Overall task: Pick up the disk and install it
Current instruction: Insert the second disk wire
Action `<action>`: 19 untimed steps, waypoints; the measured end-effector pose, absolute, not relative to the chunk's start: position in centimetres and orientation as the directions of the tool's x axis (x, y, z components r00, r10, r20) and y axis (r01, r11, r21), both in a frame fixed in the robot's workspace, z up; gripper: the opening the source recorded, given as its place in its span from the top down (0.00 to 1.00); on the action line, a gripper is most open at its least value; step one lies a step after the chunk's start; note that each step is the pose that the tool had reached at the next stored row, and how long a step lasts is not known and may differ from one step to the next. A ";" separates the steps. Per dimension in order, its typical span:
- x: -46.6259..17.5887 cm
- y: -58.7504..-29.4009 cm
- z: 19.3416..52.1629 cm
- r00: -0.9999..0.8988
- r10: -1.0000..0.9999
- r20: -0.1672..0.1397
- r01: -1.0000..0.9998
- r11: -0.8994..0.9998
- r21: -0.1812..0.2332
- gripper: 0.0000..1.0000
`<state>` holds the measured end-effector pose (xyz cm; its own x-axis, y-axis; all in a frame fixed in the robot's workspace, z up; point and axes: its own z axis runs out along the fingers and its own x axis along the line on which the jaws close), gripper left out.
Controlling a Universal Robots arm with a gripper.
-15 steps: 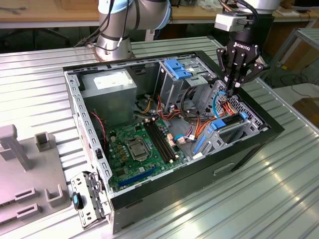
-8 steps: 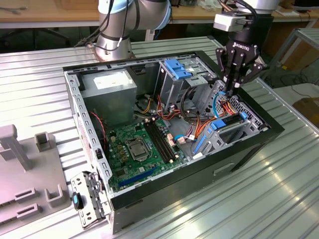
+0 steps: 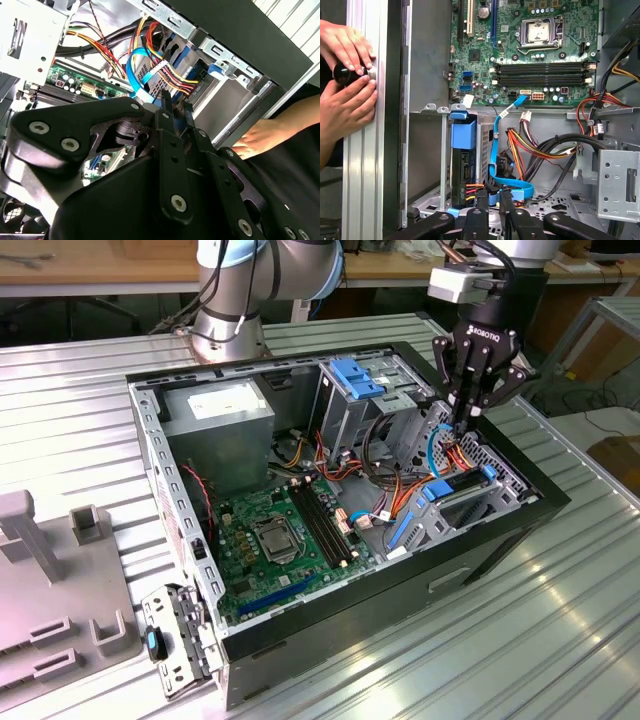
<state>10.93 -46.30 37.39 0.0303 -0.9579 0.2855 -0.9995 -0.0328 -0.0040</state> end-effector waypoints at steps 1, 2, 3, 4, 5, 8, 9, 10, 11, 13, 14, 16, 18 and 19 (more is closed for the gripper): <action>11.0 -46.3 37.4 0.030 -0.958 0.286 -0.999 -0.033 -0.004 0.76; 11.0 -46.3 37.4 0.030 -0.958 0.286 -0.999 -0.033 -0.004 0.75; 11.0 -46.3 37.4 0.030 -0.958 0.286 -0.999 -0.033 -0.004 0.75; 11.1 -46.3 37.4 0.030 -0.958 0.286 -0.999 -0.033 -0.004 0.69; 11.1 -46.3 37.3 0.030 -0.958 0.286 -0.999 -0.033 -0.004 0.62; 11.0 -46.3 37.3 0.030 -0.958 0.287 -0.999 -0.033 -0.004 0.62; 10.9 -46.3 37.3 0.030 -0.956 0.292 -0.999 -0.033 -0.004 0.62; 10.9 -46.3 37.3 0.030 -0.952 0.304 -0.999 -0.033 -0.005 0.62; 10.9 -46.2 37.3 0.030 -0.946 0.322 -0.999 -0.033 -0.005 0.62; 10.9 -46.0 37.3 0.030 -0.928 0.372 -0.999 -0.033 -0.003 0.62; 10.9 -45.9 37.3 0.030 -0.925 0.380 -0.999 -0.033 -0.003 0.62; 10.9 -46.0 37.3 0.030 -0.924 0.380 -0.999 -0.033 -0.003 0.62; 10.9 -45.9 37.3 0.030 -0.924 0.381 -0.999 -0.033 -0.003 0.62; 10.9 -45.9 37.3 0.030 -0.924 0.381 -0.999 -0.033 -0.002 0.62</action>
<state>10.91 -45.86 37.28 0.0296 -0.9240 0.3813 -0.9995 -0.0330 -0.0024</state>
